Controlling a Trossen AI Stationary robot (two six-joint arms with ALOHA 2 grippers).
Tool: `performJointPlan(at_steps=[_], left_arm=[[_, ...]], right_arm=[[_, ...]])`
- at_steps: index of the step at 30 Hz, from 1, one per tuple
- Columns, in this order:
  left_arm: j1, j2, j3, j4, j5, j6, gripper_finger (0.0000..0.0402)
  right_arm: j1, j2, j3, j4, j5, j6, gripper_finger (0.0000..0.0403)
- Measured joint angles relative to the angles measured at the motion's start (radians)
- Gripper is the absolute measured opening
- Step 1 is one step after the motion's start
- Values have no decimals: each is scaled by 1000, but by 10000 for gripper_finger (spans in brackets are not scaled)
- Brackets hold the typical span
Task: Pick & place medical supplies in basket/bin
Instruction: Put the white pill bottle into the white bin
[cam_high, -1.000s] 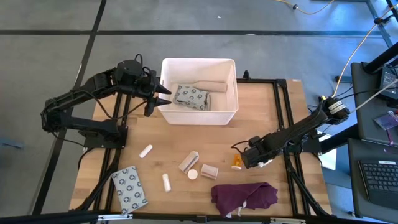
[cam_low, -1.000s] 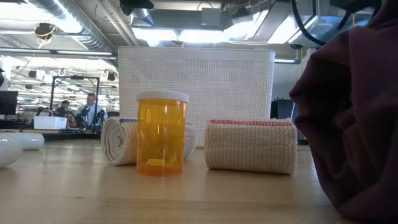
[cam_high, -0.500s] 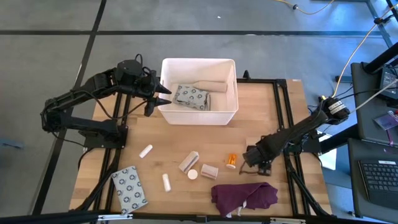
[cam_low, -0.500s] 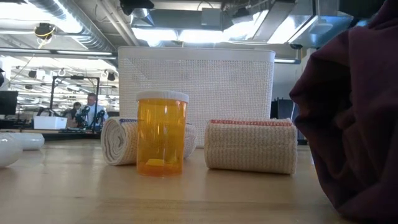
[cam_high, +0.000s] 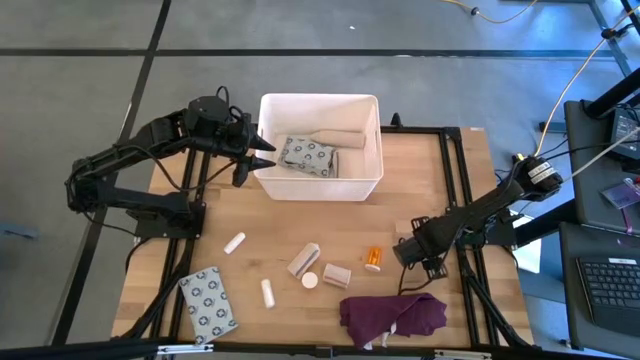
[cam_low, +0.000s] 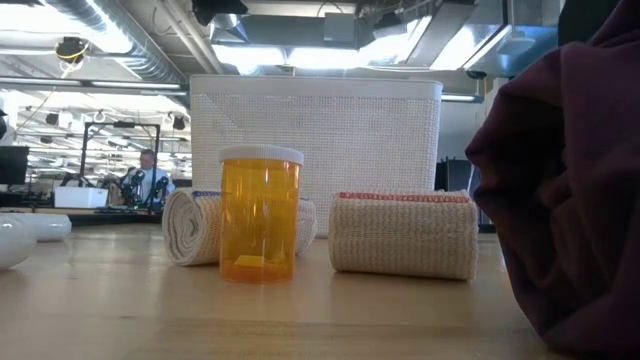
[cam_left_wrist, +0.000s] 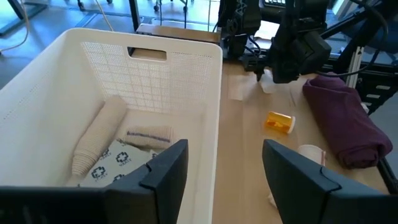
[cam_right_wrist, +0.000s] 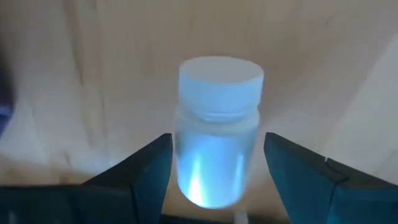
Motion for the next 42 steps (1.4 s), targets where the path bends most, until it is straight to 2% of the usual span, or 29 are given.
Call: performJointPlan(at_steps=[7, 11, 16, 21, 26, 29, 34, 42], left_arm=[[0, 0, 0, 0, -1, 0, 198], [0, 0, 0, 0, -1, 1, 198], [0, 0, 0, 0, -1, 1, 198], [0, 0, 0, 0, -1, 1, 198], [0, 0, 0, 0, -1, 2, 198], [0, 0, 0, 0, -1, 2, 198], [0, 0, 0, 0, -1, 3, 198], [0, 0, 0, 0, 1, 3, 198]], right_arm=[[-2, 0, -22, 112, 5, 61, 250], [-2, 0, -22, 183, 16, 148, 216], [-2, -2, -21, 246, 84, 245, 153], [-2, -2, -19, 264, 139, 349, 149], [-5, 0, 34, 305, 273, 416, 149], [-21, 0, 94, 325, 343, 410, 149], [-72, -17, 235, 326, 454, 293, 153], [-195, -151, 437, 314, 543, 92, 153]])
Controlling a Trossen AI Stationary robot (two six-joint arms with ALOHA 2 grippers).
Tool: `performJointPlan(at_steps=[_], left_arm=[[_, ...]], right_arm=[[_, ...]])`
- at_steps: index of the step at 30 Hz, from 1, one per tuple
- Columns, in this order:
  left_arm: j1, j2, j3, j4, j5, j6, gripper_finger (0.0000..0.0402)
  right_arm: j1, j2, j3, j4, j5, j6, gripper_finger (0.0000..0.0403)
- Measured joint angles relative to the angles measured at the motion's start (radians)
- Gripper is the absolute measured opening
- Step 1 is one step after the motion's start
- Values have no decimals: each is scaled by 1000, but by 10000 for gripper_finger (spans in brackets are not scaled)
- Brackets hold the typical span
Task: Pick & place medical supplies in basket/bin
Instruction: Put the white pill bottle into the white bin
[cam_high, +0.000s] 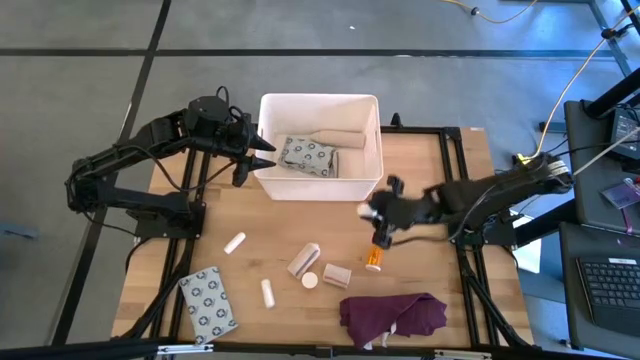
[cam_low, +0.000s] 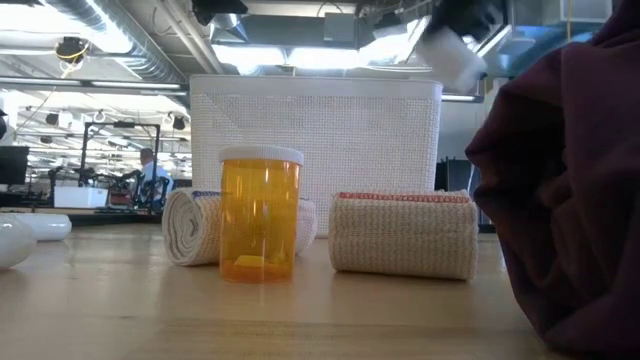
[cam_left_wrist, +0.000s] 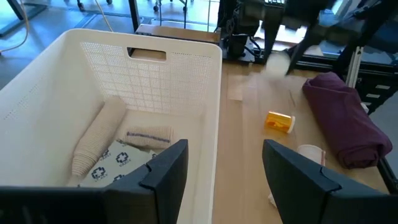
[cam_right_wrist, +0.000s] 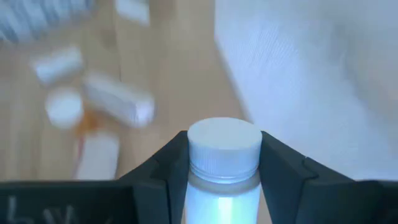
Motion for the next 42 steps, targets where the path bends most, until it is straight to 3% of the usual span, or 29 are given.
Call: performJointPlan(at_steps=[6, 10, 15, 19, 30, 42], left_arm=[[0, 0, 0, 0, 0, 0, 198], [0, 0, 0, -1, 0, 0, 198], [0, 0, 0, -2, 1, -1, 198], [0, 0, 0, -5, 2, -1, 198], [0, 0, 0, -8, 2, -2, 198], [0, 0, 0, -8, 1, -1, 198]], right_arm=[[-155, -28, 146, 315, -3, -377, 156], [-316, 7, 174, 645, -243, -558, 157], [-543, 101, 174, 916, -583, -467, 158], [-648, 227, 175, 960, -743, -401, 158], [-703, 629, 173, 1366, -845, -309, 158], [-703, 807, 173, 1376, -945, -288, 158]])
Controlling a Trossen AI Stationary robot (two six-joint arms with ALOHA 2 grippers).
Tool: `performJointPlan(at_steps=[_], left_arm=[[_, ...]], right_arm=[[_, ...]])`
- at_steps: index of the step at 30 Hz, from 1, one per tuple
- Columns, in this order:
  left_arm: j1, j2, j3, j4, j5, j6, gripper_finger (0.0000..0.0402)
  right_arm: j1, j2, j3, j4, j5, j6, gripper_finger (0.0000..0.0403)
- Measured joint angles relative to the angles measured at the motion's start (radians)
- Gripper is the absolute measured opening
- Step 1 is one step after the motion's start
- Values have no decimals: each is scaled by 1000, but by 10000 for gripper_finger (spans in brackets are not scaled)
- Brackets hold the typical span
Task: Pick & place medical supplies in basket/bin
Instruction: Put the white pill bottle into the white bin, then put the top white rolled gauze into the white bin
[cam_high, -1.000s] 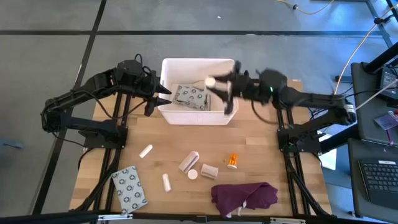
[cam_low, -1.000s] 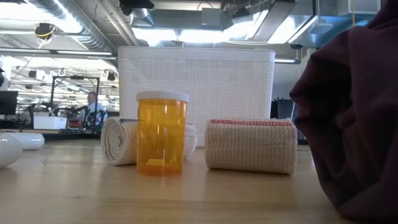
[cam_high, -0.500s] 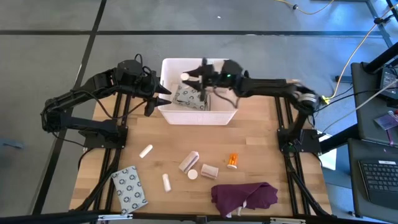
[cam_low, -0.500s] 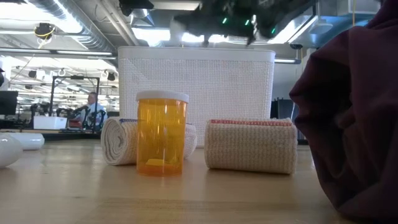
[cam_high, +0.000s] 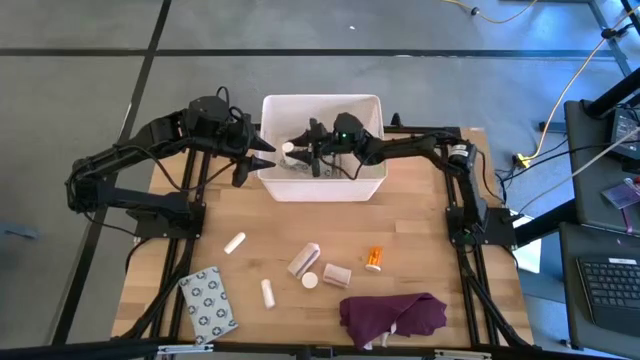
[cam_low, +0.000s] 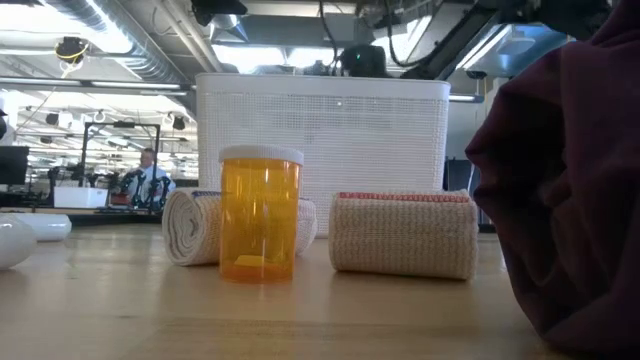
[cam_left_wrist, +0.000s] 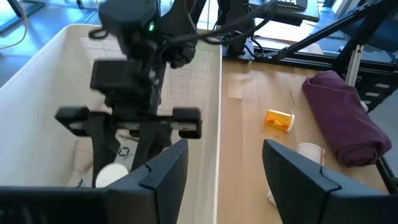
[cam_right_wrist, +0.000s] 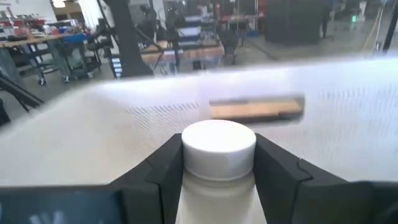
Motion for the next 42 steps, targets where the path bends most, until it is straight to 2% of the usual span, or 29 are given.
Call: performJointPlan(at_steps=[10, 20, 27, 42], left_arm=[[0, 0, 0, 0, -2, 1, 198], [0, 0, 0, 0, -2, 1, 198], [0, 0, 0, 0, -3, 1, 198], [0, 0, 0, -1, -3, 1, 198]], right_arm=[[1, 97, 0, 0, -39, 35, 158], [12, 147, 0, -19, -37, -39, 159], [23, 147, 0, -22, 44, -35, 161], [25, 147, 0, -23, 45, -43, 226]])
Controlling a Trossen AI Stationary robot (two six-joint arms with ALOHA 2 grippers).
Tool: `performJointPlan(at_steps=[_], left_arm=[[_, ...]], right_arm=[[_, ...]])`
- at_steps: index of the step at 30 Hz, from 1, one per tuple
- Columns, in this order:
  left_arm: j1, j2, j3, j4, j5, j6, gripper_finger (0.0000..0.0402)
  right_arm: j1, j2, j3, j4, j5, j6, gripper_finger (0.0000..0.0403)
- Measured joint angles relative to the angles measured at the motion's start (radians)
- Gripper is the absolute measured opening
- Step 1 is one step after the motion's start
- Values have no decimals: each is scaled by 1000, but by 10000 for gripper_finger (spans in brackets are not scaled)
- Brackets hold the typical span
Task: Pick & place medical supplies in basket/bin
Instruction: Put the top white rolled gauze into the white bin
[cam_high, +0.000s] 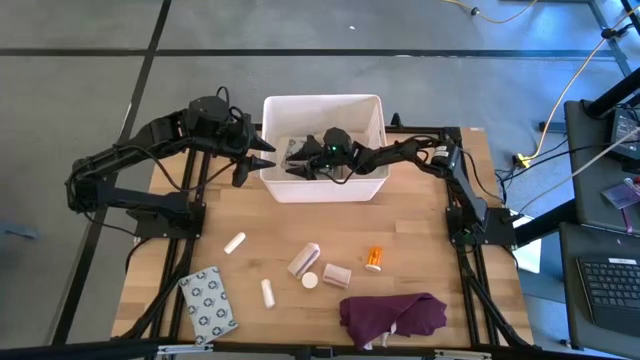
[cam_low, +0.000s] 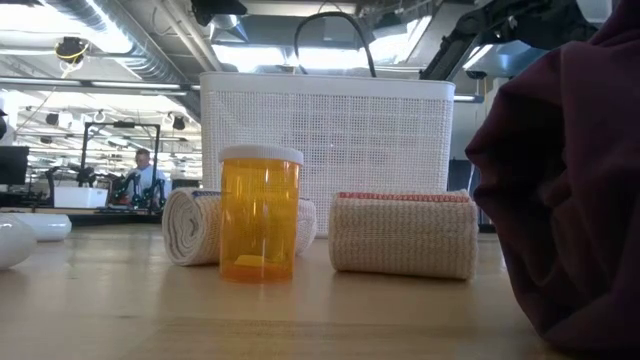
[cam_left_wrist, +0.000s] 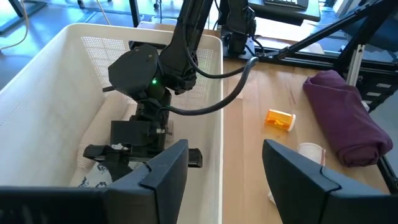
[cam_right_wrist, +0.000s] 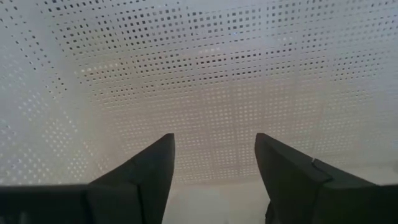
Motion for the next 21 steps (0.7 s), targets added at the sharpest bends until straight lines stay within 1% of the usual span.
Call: performJointPlan(at_steps=[4, 7, 10, 13, 16, 19, 21], left_arm=[[0, 0, 0, -1, 0, 0, 198], [0, 0, 0, -9, 0, 0, 198], [0, 0, 0, -18, 0, 0, 198], [0, 0, 0, -21, 0, 0, 198], [0, 0, 0, -32, -2, 0, 198], [0, 0, 0, -31, -28, 0, 198], [0, 0, 0, -31, -42, 1, 198]], right_arm=[[0, 0, 0, 15, 0, 2, 241], [0, -13, 0, 92, -12, 19, 245], [0, -53, 27, 146, -32, 26, 244], [0, -110, 61, 159, -33, 6, 242], [-2, -171, 92, 148, -34, -17, 241], [-3, -245, 131, 105, -42, 44, 241], [-4, -305, 157, 31, -102, 49, 241]])
